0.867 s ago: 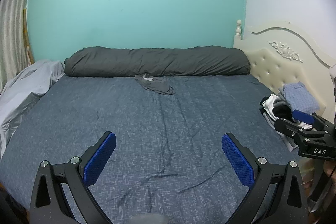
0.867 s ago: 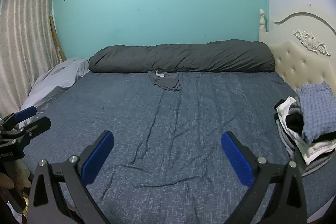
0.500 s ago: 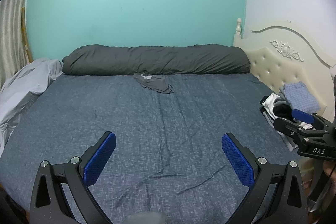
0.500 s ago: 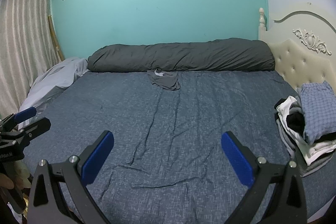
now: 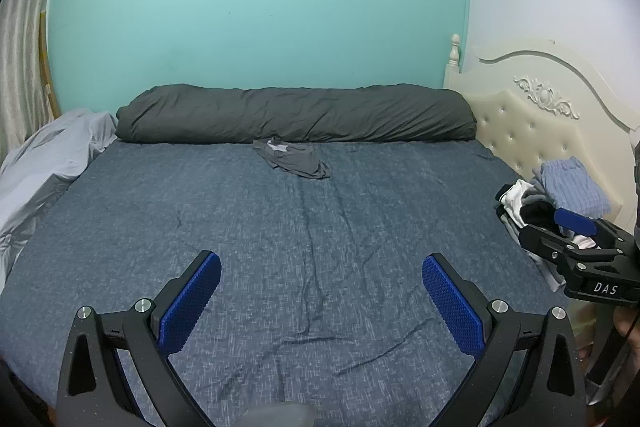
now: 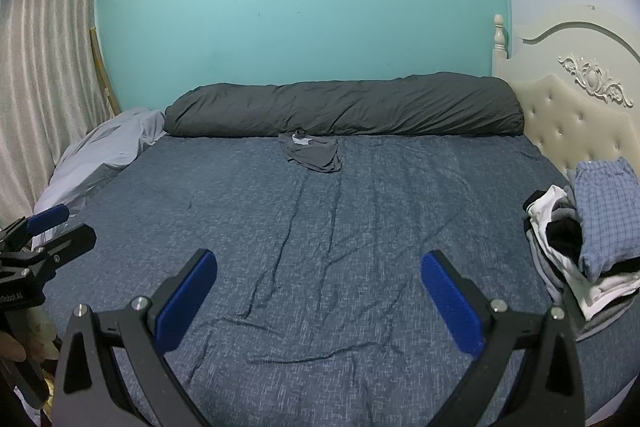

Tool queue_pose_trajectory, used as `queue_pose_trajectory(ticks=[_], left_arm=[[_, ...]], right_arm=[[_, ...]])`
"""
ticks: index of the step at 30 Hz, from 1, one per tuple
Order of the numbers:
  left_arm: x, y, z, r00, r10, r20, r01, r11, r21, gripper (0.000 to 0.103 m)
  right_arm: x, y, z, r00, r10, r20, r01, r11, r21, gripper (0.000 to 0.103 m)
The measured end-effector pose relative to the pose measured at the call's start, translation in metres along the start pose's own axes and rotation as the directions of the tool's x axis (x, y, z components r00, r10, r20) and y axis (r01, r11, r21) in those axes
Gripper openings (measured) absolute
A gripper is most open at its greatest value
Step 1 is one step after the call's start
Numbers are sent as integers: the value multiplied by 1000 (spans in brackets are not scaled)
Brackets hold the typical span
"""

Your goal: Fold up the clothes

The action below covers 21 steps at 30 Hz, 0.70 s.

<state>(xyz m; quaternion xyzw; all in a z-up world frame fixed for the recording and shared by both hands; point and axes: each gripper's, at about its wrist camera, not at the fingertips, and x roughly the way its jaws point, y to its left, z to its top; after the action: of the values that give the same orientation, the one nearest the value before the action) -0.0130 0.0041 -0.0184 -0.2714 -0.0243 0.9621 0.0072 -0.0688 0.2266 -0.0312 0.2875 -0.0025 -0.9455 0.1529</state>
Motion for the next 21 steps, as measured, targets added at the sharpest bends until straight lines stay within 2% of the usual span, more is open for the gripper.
queue_pose_trajectory(ticks=[21], left_arm=[[33,15,15,999,-2,-34,1,1000,-20,103]], right_arm=[[35,-2,8,999,-4,-46,4,1000,-2,103]])
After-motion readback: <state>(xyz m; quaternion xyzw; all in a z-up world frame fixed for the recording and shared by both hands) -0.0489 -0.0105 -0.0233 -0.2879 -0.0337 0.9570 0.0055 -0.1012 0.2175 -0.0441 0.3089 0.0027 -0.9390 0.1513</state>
